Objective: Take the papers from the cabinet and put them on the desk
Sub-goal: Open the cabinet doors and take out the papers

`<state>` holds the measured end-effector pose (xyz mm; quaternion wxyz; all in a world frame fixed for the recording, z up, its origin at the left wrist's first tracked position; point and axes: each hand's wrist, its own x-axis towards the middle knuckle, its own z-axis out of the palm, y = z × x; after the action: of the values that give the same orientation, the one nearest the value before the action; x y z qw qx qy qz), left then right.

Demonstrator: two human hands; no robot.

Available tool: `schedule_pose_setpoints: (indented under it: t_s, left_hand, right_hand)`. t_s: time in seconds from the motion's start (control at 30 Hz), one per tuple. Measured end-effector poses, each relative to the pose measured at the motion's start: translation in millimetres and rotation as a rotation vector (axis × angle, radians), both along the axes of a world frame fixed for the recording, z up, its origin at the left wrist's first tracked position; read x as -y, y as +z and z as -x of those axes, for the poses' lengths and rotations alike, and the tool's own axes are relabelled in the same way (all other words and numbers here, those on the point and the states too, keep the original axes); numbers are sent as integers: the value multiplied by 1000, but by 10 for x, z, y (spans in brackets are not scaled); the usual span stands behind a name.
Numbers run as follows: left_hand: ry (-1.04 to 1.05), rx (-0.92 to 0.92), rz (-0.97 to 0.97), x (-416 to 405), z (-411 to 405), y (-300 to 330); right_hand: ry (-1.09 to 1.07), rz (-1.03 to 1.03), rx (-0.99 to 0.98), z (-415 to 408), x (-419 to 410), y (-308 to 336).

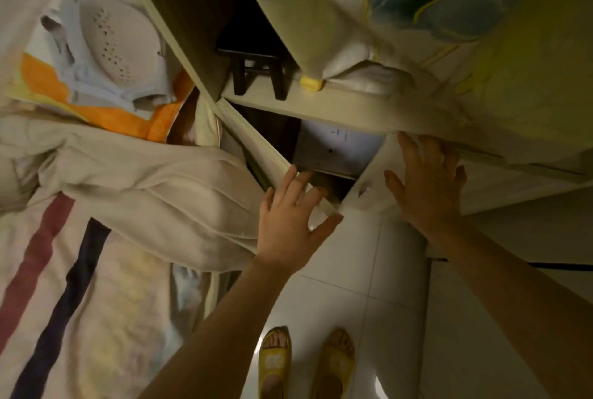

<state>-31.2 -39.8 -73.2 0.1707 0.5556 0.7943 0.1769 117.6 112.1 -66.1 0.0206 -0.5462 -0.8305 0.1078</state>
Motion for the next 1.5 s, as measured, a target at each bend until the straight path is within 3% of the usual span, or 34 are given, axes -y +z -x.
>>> schedule_pose_setpoints:
  t_s: [0.23, 0.4, 0.53, 0.73, 1.2, 1.5]
  left_hand:
    - [-79, 211, -149, 577, 414, -59]
    - [41, 306, -175, 965, 750, 24]
    - [95, 179, -126, 1180, 1006, 72]
    - [18, -20, -53, 1110, 967, 129]
    - [132, -69, -14, 1004, 608, -23]
    - [147, -134, 19, 887, 382, 17]
  right_hand:
    - [-38, -25, 13, 81, -25, -113]
    - [-115, -57, -123, 145, 49, -98]
    - [-123, -76, -167, 123, 82, -126]
    - [-25, -60, -172, -141, 188, -226]
    - [20, 162, -318, -1403, 1177, 4]
    - [-94, 135, -151, -2095, 1504, 118]
